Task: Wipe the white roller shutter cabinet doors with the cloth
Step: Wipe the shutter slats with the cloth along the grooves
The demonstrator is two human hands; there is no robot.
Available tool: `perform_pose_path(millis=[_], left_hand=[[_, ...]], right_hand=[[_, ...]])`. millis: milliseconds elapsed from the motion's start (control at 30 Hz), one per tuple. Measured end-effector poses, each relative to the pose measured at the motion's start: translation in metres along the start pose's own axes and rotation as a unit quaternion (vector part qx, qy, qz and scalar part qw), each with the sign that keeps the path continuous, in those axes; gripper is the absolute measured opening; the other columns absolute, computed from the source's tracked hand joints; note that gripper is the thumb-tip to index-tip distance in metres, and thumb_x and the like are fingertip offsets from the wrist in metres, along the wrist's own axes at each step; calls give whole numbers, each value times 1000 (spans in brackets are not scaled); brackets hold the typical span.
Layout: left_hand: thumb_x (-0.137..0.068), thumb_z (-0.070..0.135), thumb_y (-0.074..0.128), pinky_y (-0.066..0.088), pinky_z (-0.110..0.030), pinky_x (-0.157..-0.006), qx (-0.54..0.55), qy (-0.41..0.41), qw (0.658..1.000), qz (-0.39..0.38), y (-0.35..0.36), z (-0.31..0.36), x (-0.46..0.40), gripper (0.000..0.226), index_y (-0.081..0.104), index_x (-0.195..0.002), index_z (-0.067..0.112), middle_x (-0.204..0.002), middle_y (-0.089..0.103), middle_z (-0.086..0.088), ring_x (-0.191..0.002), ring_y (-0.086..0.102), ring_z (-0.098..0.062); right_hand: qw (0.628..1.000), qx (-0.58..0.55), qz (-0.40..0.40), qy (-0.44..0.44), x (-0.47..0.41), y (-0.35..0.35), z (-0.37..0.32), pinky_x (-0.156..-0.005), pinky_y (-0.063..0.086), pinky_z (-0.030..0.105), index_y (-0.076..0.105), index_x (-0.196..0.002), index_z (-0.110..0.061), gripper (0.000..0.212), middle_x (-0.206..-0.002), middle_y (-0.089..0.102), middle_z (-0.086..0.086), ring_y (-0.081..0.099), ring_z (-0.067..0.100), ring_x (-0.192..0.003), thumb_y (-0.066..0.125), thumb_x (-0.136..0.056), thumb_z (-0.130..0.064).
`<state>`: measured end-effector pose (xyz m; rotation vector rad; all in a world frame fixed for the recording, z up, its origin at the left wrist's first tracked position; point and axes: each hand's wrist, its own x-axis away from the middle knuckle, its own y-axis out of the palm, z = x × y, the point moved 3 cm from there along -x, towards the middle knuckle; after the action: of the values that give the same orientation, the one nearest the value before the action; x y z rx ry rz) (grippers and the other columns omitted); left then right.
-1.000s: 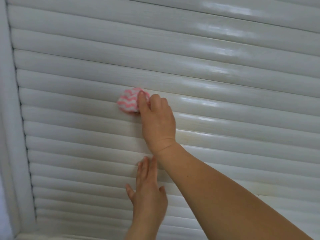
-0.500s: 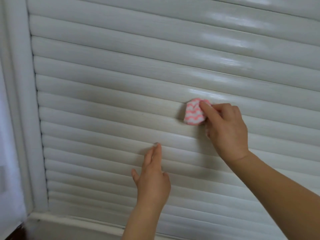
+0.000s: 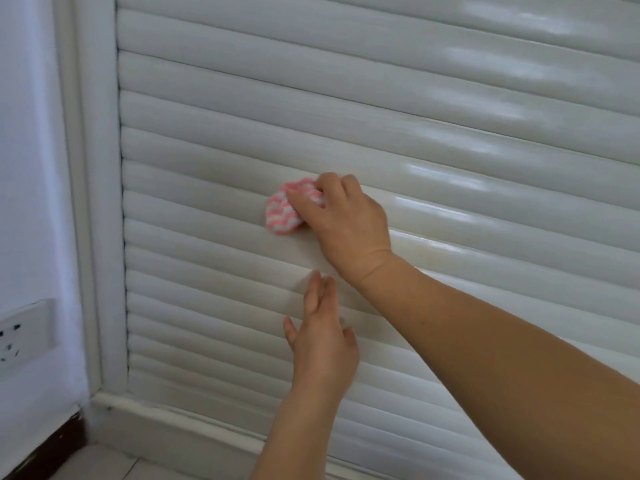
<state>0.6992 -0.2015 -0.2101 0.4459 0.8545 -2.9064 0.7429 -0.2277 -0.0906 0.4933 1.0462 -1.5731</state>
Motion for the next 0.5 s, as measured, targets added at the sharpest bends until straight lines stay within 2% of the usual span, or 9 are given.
perform_pose_path(millis=[133,233,300,367,500], left_hand=[[-92,10,47,5,-44,-115,-18,2,1000,6,0,-5,0,71,7,-149,23,-154,-13,16,-140,8,1],[-92,11,47,6,-44,-114,-47,-6,999,16,2,-9,0,65,14,-148,22,-154,-17,13,-140,8,0],[-92,13,47,7,-46,-113,-68,-15,997,21,4,-11,0,66,14,-147,26,-154,-18,14,-139,14,-3],[-91,15,48,10,-50,-112,-85,-20,996,25,6,-11,0,67,13,-147,28,-153,-17,14,-138,19,-9],[-91,11,48,4,-53,-112,-105,-15,994,30,8,-12,-1,68,14,-147,30,-153,-20,14,-142,-3,-9]], right_hand=[[997,21,3,-79,-5,9,-8,-49,42,28,74,-99,-17,34,-90,68,10,61,29,-71,52,-74,-19],[989,36,-7,-141,11,10,3,-61,46,32,71,-107,-17,34,-99,67,7,63,29,-87,59,-78,-30],[987,39,-17,-156,25,7,14,-68,46,34,71,-107,-16,33,-104,67,9,63,32,-94,63,-78,-28],[987,44,-19,-156,42,2,25,-71,45,36,71,-107,-15,31,-106,67,11,62,33,-96,57,-80,-21],[990,38,-8,-138,82,-15,50,-77,42,41,72,-105,-14,33,-110,67,15,64,36,-94,41,-92,-12]])
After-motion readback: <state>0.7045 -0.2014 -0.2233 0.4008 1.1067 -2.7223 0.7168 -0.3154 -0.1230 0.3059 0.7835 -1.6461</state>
